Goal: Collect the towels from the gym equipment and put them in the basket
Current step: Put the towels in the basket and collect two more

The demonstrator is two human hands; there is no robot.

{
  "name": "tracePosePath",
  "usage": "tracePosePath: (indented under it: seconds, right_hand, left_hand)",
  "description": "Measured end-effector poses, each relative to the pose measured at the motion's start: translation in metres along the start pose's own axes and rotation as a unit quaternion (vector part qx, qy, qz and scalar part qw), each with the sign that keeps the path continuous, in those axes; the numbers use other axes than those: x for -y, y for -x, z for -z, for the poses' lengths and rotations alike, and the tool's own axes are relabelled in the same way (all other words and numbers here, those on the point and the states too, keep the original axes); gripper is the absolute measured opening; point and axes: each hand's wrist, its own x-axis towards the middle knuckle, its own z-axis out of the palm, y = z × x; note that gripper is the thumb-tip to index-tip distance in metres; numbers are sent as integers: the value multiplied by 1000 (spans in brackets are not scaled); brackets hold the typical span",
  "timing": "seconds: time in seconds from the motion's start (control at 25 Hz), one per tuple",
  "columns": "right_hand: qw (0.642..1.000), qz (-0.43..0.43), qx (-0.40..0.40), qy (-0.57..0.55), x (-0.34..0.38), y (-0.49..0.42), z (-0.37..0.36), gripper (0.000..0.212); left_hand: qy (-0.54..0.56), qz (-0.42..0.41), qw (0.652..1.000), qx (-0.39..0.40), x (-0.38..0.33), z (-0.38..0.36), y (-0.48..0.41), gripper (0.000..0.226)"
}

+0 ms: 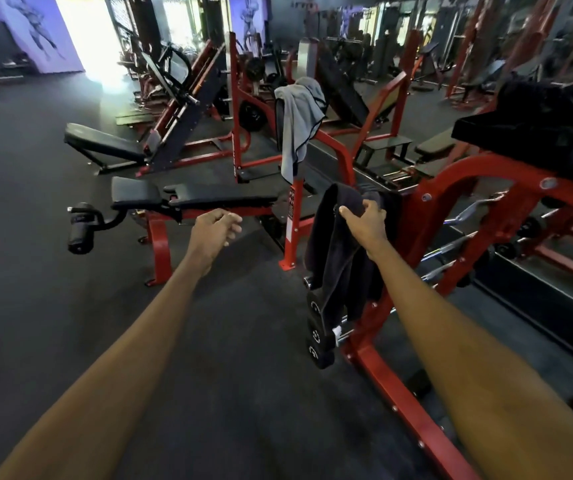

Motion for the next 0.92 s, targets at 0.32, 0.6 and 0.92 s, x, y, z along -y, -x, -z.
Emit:
tracePosePath:
  seconds: [0.32, 0.6, 0.92]
  right_hand:
    - [990, 4, -3, 140, -6, -64, -43, 108]
    - [939, 113, -140, 292, -16, -79, -46, 52]
    - [953, 102, -277, 69, 25, -87, -40, 38]
  left_hand:
    - [12, -1, 998, 54, 20, -21, -131, 24]
    - [18, 1, 996, 88, 23, -43, -184, 24]
    - [34, -12, 995, 88, 17, -44, -205, 22]
